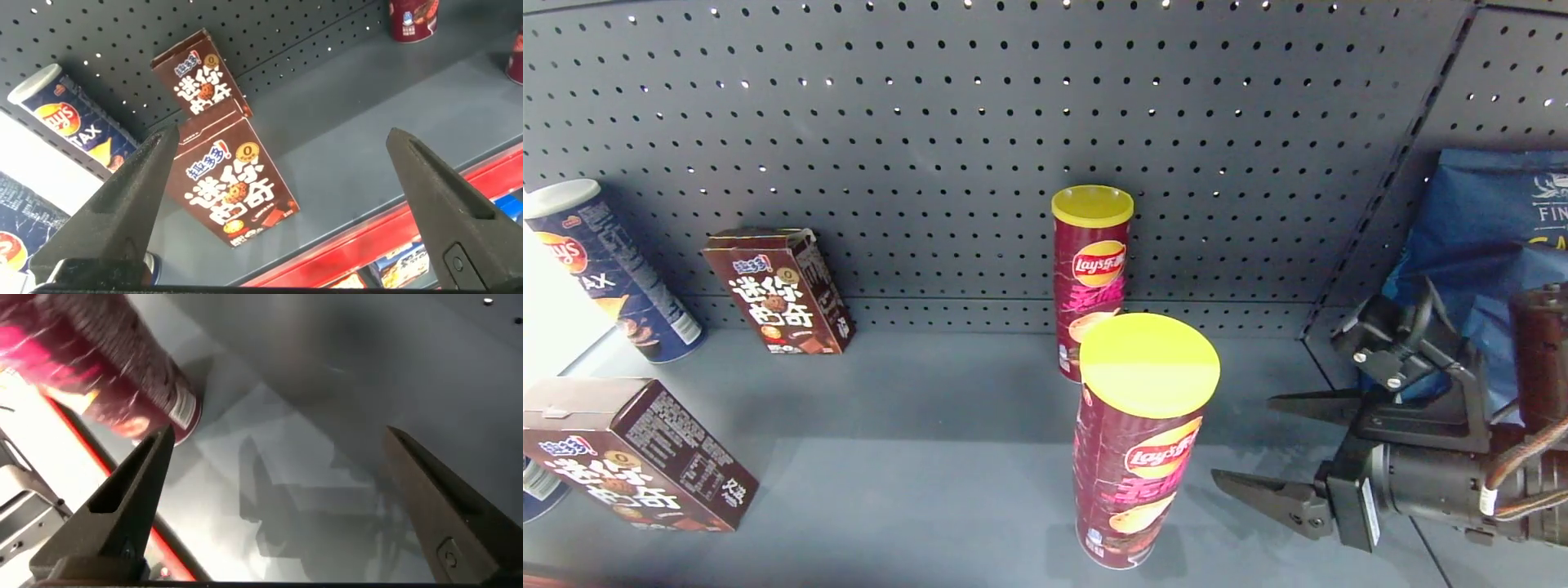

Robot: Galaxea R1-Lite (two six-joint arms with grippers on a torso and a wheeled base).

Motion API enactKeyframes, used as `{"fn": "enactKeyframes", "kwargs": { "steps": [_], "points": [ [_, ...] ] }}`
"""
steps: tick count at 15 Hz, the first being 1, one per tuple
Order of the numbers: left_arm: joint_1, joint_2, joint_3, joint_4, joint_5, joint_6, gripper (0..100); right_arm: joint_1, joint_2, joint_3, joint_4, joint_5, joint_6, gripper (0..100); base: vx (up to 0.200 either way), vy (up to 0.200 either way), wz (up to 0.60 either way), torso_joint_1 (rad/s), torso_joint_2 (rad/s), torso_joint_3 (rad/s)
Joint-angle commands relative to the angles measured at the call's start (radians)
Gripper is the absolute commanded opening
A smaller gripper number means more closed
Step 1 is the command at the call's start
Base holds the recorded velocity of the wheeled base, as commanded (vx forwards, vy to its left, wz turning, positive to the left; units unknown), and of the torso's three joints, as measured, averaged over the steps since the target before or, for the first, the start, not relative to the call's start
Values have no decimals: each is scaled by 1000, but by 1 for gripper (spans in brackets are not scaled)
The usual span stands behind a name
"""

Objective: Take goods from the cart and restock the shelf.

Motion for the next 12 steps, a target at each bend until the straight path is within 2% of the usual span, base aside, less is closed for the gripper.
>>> {"fn": "enactKeyframes", "kwargs": {
  "steps": [1,5,7,12],
  "points": [
    [0,3,3,0,0,0,100,3,58,-26,0,0,0,100,0,0,0,0,0,0],
    [0,0,3,0,0,-2,100,47,86,-32,-1,0,0,100,0,0,0,0,0,0],
    [0,0,3,0,0,-16,100,63,107,-47,-12,-1,0,100,0,0,0,0,0,0],
    [0,-10,6,1,2,-16,100,83,119,-50,-13,-1,0,100,0,0,0,0,0,0]
  ]
}}
